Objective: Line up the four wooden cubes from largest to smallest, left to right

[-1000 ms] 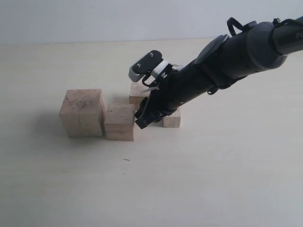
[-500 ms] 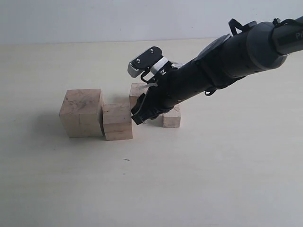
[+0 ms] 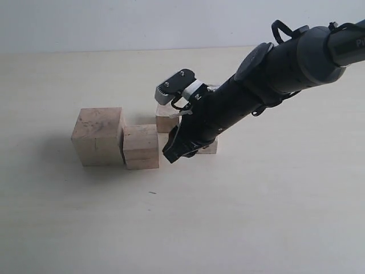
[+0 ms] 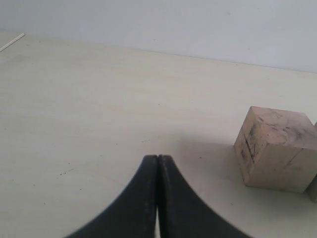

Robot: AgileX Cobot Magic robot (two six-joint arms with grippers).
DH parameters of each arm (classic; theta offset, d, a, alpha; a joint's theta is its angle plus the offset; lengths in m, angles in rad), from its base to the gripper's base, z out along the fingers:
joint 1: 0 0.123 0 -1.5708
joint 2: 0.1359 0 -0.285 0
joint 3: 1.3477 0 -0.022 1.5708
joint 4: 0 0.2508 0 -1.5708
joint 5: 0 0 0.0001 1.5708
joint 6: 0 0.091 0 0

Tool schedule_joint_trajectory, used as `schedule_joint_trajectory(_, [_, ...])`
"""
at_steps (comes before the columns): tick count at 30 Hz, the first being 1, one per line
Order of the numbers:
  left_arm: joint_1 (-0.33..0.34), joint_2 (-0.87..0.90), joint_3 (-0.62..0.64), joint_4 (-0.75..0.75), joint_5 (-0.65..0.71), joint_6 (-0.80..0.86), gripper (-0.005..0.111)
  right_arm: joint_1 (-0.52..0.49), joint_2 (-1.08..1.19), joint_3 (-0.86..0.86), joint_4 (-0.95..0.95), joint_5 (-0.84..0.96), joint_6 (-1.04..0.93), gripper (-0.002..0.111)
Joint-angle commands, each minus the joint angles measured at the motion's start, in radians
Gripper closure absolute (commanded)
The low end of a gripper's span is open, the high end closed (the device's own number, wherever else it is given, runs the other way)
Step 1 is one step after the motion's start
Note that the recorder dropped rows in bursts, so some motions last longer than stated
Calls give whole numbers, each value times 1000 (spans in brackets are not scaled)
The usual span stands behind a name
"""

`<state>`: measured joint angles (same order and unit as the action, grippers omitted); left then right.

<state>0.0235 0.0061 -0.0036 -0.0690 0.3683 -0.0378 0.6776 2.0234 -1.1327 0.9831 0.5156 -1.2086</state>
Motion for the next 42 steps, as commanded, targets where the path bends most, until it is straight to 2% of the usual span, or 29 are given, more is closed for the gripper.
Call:
schedule_joint_trajectory(1, [-6,-6,4,-3,-11,1,107,-3,-1,-3,-66,77,68,69])
schedule_joint_trajectory(4, [-6,-6,4,-3,-11,1,107,-3,-1,-3,-41,136,68,69])
schedule_joint_trajectory(12, [-6,-6,4,-3,-11,1,107,-3,-1,-3,114,126,-42,69])
schedule_joint_trajectory(19, [-6,-6,4,-3,-11,1,107,-3,-1,-3,123,61,-48,69])
schedule_joint_trajectory(42, [-6,-6,4,-3,-11,1,107,-3,-1,-3,280,59,-108,69])
